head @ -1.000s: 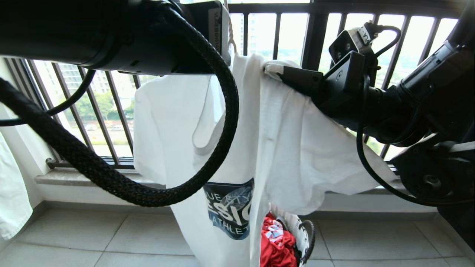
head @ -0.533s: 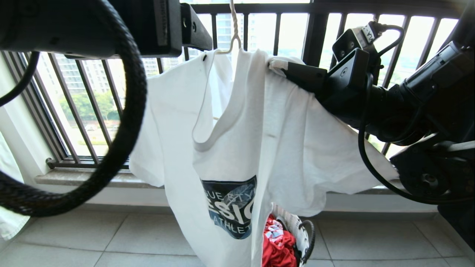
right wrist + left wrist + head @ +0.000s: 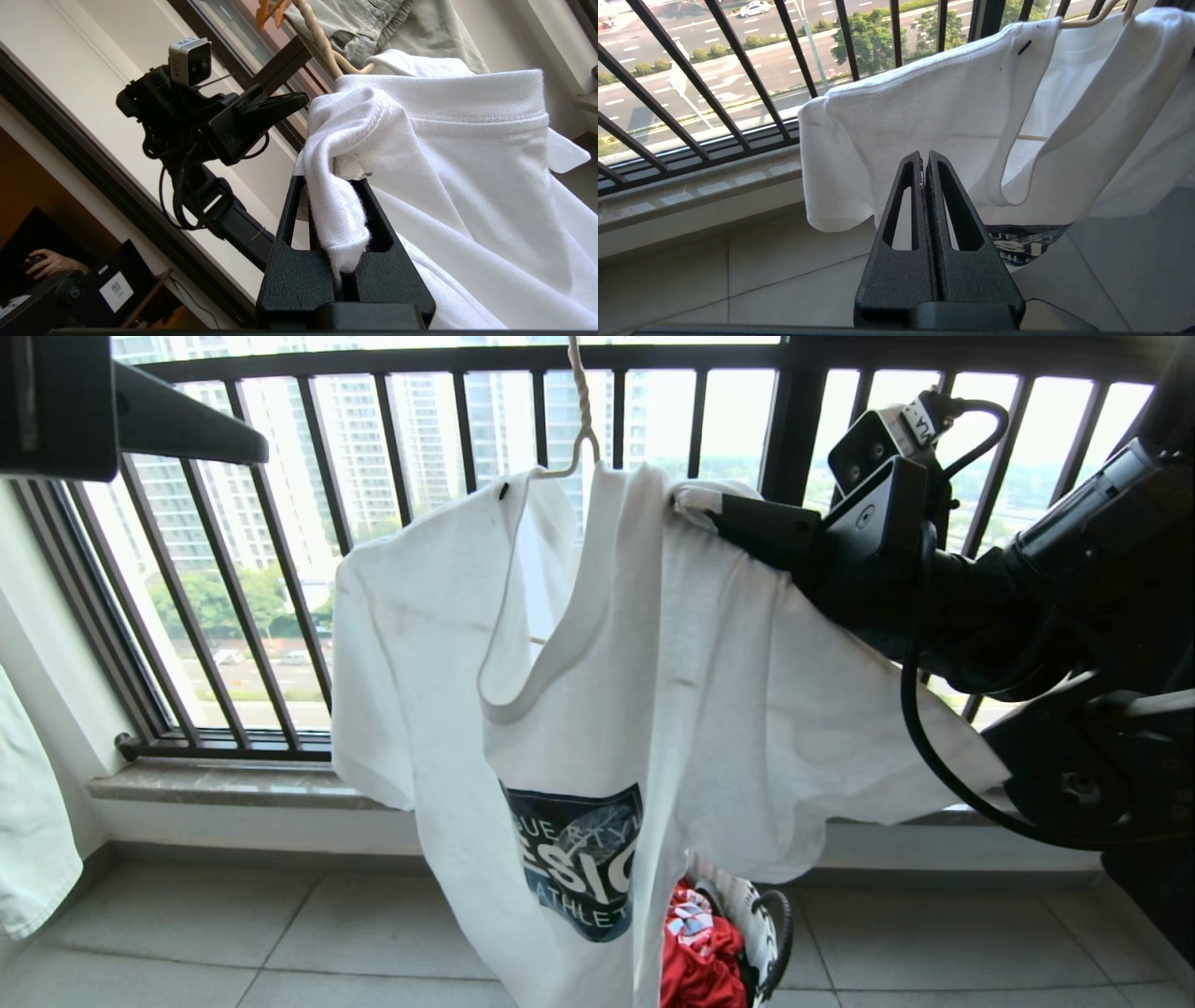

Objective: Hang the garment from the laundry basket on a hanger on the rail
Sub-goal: Hang the clothes rack on the clothesline

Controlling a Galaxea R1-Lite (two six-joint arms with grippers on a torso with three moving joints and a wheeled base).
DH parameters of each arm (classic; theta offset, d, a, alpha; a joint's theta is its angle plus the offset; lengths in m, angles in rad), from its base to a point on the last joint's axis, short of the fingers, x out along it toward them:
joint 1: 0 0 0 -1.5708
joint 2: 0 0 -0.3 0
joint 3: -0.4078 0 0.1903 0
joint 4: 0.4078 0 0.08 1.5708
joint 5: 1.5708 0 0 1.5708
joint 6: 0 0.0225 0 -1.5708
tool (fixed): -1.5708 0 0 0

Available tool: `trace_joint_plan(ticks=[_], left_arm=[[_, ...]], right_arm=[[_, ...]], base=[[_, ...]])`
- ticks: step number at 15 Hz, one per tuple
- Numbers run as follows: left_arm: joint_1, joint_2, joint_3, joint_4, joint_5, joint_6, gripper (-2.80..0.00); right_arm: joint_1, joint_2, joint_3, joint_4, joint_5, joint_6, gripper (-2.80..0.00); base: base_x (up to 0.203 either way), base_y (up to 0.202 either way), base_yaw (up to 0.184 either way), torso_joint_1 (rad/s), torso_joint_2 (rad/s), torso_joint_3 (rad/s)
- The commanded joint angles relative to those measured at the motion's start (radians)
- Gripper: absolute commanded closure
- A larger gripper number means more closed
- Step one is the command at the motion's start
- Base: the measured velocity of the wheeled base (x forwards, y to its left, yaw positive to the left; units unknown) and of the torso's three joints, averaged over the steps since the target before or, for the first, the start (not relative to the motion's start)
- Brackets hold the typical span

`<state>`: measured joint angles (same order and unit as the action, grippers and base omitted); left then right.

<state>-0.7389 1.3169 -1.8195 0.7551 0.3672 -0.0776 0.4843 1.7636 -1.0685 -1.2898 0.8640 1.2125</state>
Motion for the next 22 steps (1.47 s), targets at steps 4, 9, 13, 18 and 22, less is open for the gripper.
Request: trace_joint_plan(ticks=[4,9,13,18,22], left_arm=[[0.364,0.043,0.014,0.145,-0.599,0.432,0.00],[0.397,0.176,-0.081,0.161,-0.765,0.710,0.00],[0.398,0.208,-0.129,0.159,-0.804,0.825,-2.80],[0.398,0.267,-0.129,0.114,-0.893,0.901,-2.80],[0.391,0.295,-0.135,0.115,-0.901,0.910,-2.80]], right_arm=[[-0.007,-0.001,-0.004,-0.006,0.049,0.025,0.00],[-0.015,0.000,-0.007,-0.002,0.062,0.027,0.00],[-0.015,0.002,-0.007,-0.003,0.069,0.025,0.00],[-0.015,-0.001,-0.007,-0.003,0.088,0.027,0.00],[-0.015,-0.009,-0.002,-0.006,0.118,0.026,0.00]], base=[[0.000,0.000,0.000,0.000,0.00,0.000],[0.000,0.000,0.000,0.000,0.00,0.000],[0.000,0.000,0.000,0.000,0.00,0.000],[0.000,0.000,0.000,0.000,0.00,0.000],[0.000,0.000,0.000,0.000,0.00,0.000]])
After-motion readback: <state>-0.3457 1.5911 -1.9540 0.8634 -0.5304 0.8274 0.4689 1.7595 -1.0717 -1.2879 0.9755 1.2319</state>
